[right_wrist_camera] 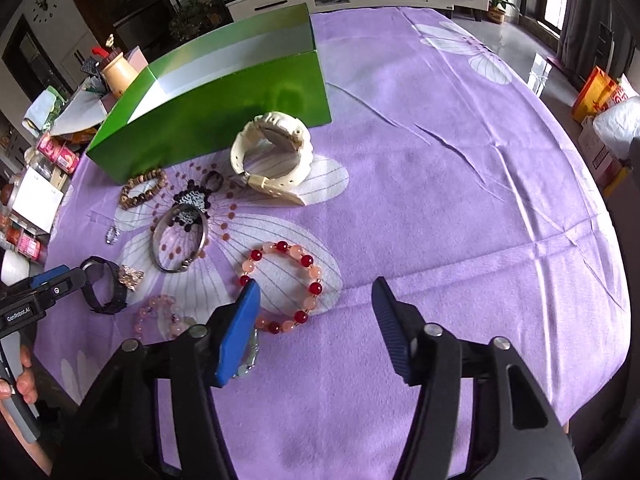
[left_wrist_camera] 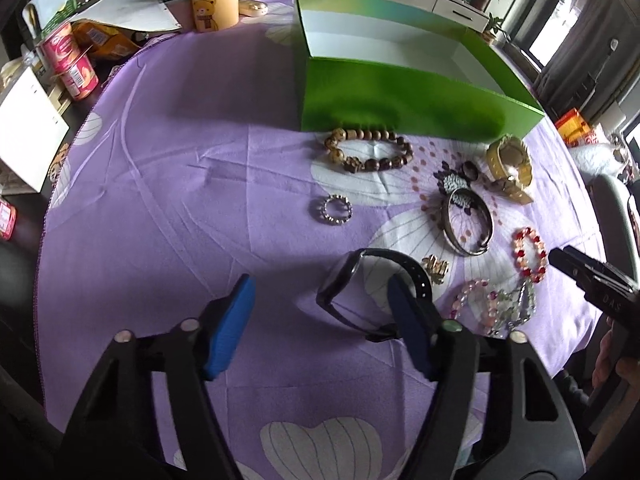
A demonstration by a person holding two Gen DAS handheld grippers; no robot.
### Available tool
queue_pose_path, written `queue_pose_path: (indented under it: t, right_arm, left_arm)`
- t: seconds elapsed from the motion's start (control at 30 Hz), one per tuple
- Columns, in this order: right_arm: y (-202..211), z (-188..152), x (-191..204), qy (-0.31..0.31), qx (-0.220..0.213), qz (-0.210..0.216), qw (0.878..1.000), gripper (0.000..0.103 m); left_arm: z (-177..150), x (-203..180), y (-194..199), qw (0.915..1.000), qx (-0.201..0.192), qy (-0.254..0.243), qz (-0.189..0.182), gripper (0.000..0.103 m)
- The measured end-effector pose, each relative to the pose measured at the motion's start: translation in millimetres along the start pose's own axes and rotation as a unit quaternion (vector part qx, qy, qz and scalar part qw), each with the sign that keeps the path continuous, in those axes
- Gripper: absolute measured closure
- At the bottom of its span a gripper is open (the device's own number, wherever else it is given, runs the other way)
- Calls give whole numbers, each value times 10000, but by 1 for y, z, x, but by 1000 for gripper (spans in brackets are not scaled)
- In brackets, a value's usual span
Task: Organize jewelry
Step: 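Grasp the black band watch with the left tool while the right tool grasps the red bead bracelet, then carry the black watch and red bead bracelet into the green box with both tools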
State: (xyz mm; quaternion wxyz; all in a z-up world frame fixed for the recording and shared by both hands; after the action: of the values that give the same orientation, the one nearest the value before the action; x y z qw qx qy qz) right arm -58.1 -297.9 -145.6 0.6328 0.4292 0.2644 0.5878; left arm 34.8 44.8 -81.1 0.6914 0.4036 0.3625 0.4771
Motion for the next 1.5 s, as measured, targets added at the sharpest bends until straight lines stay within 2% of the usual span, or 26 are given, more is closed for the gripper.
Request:
queue_pose_path:
  t: [0.07,0.23,0.3,0.43,0.5,0.53,0.6,0.8,0.93,1.2,1.5]
  right_arm:
    - [-4,0,2,99,-19,-52,9999,52]
    - [-17,1,6,359,-96,-269,9989,59]
    - [-19,2,9,511,-152,-377,9979,61]
    - [-22,3,11,761,-256,-462,9957,69]
    - [-22,3,12,821,-282,-439,9953,86]
    - [-23,3,13,858,-288,-432,9950,91]
    - [-23,3,17,946,-301,-474,9939,96]
    - [-11,3,18,875,-450,-322,9946,96]
    - [9,8,21,911,-682,-255,9932,96]
    - [45,20,34,1012,-1080,-153,9889,96]
    - [62,42,39,1011,-1298,-66,9864,96]
  left_arm:
    - [-1,-2,-6,10000,66,-42,-1,52]
    - [-1,-3,-15,9998,105,-161,78,59]
    - [-1,-3,-20,9996,155,-216,107,66]
    - [0,-7,-25,9988,120,-415,247,68]
    - [1,-8,-27,9984,94,-467,306,73]
    - [2,-9,-27,9979,60,-533,372,76]
    - [2,-11,-27,9976,37,-598,343,89]
    - [4,-7,-26,9988,8,-435,217,92]
    - [7,-3,-15,9995,-203,-244,65,92]
    - [18,-17,13,9984,-488,-250,-155,92]
    - [42,-32,33,9968,-646,-288,-366,92]
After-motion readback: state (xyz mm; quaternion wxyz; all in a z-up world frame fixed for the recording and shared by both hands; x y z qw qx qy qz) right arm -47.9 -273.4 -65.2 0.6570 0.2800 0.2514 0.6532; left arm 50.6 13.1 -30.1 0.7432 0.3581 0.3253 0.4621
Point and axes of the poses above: each gripper's, at about its wrist camera, not at the fingertips, and y roughly against the way its jaws point, x to its left, z to its top, the point moved 3 cm from there along -y, roughly the way its jaws point, and after that the axes turned 1 degree about -x, right-handed, at the moved point
